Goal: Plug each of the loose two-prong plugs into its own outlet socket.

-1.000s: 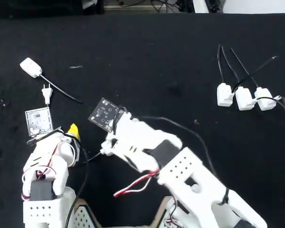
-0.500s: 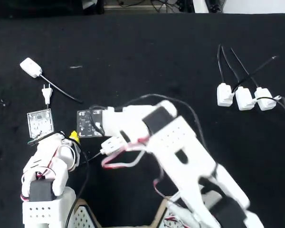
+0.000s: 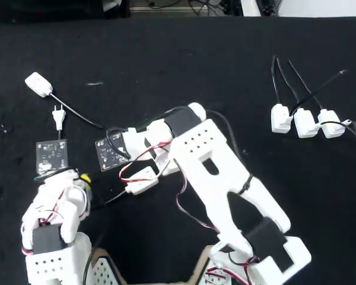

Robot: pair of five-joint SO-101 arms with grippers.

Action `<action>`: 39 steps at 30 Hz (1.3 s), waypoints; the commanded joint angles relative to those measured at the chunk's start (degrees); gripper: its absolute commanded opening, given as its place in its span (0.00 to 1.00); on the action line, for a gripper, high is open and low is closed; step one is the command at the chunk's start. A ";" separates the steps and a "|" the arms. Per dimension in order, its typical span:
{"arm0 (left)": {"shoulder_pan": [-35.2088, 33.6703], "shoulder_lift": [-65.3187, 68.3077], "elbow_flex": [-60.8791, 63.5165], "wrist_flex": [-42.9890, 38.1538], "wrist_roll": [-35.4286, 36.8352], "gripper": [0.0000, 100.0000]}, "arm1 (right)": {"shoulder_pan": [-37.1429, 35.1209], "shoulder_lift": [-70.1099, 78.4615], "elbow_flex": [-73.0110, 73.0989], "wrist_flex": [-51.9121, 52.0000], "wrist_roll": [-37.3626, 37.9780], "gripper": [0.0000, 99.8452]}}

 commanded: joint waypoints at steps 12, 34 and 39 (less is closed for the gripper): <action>-18.51 -0.26 8.66 -1.58 -8.53 0.14 | -1.67 9.01 -9.63 0.26 0.62 0.01; -18.51 -0.26 9.19 -0.35 -9.93 0.14 | -7.12 13.85 -12.53 2.99 0.70 0.01; -18.51 -0.26 9.19 -0.26 -10.02 0.14 | -5.27 13.85 -12.53 2.90 2.20 0.01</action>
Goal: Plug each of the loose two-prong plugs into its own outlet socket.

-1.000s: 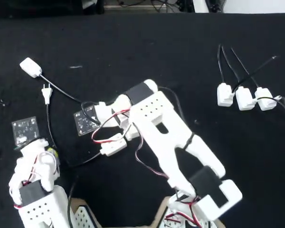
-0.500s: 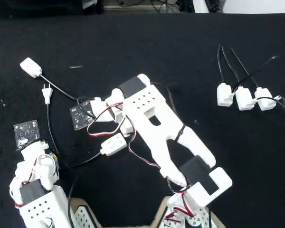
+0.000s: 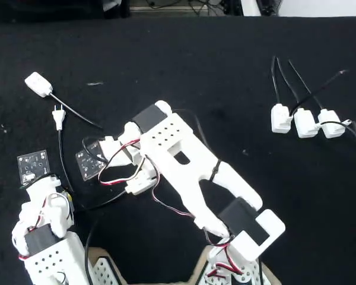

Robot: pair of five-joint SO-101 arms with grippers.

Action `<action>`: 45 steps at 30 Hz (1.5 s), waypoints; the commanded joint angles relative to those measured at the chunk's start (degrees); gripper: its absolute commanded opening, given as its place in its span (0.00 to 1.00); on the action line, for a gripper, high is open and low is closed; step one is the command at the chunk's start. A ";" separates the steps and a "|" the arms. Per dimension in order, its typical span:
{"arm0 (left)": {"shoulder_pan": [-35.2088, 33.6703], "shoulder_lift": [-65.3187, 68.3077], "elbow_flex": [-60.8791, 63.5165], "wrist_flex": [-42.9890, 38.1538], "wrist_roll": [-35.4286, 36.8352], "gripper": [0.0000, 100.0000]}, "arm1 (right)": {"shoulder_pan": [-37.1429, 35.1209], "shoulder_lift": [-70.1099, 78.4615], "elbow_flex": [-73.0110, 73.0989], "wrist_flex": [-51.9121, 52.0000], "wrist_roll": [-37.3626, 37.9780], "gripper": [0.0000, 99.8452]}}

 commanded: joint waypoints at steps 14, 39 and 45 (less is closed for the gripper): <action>-0.40 -0.26 0.92 0.26 -0.88 0.14 | 1.76 -0.22 -2.95 -3.52 2.20 0.01; -0.40 -0.26 0.92 0.35 -0.88 0.14 | 5.10 4.70 -11.65 4.57 3.16 0.01; -0.40 -0.26 0.92 0.44 -0.88 0.14 | 8.62 6.90 -10.15 4.48 5.10 0.01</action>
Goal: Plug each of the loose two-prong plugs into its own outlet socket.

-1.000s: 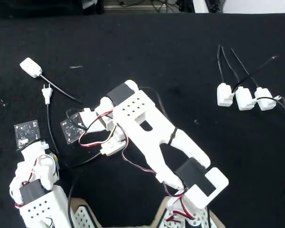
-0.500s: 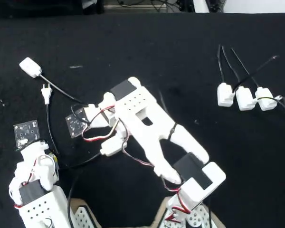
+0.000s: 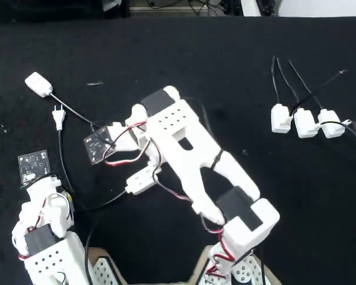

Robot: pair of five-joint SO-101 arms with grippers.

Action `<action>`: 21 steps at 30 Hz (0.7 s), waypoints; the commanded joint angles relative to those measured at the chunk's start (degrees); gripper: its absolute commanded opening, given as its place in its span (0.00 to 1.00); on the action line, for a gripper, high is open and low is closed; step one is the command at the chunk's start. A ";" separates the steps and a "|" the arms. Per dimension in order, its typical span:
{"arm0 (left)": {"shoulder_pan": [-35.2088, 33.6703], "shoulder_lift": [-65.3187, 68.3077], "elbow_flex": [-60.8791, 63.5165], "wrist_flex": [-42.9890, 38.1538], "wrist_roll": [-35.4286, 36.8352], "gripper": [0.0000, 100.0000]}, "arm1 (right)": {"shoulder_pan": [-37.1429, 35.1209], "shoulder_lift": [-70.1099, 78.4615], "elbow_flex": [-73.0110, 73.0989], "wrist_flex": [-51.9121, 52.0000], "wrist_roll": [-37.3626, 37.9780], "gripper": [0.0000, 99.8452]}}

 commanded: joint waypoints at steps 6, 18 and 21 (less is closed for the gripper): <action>-0.40 -0.26 0.92 0.44 -0.44 0.14 | 2.55 4.44 -1.89 -1.67 0.97 0.01; -0.22 -0.26 0.66 0.44 -0.44 0.14 | -2.20 5.32 -1.89 -3.34 -2.81 0.01; -0.31 -0.26 0.66 0.44 -0.44 0.14 | -2.99 5.32 -2.07 -3.34 -2.90 0.01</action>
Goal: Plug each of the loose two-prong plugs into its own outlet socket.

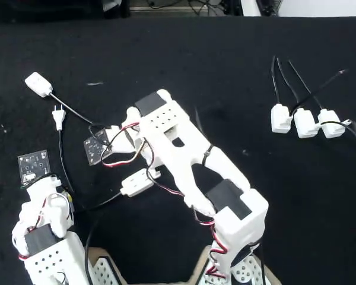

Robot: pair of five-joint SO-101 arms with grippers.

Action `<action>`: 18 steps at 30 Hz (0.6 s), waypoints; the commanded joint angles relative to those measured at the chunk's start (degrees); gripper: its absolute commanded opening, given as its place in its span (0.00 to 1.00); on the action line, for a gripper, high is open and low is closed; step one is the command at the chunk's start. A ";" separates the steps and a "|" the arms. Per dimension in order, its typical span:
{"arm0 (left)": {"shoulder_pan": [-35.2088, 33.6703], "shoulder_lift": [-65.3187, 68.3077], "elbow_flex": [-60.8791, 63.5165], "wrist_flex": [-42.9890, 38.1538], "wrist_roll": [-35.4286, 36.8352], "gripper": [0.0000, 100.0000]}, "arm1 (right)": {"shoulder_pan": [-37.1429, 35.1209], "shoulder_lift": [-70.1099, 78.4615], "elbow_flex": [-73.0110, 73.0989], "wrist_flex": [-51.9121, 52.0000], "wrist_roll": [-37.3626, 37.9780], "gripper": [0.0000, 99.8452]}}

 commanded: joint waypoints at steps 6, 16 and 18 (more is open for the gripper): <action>-0.31 -0.26 0.66 0.44 -0.44 0.14 | -2.99 -0.40 -2.24 -0.97 -4.57 0.01; 1.19 0.18 -8.04 0.44 -0.35 0.14 | 4.22 -18.33 13.41 -1.85 -7.82 0.01; 4.53 0.26 -8.13 1.93 -0.18 0.14 | 5.27 -22.81 22.64 -4.75 -8.53 0.01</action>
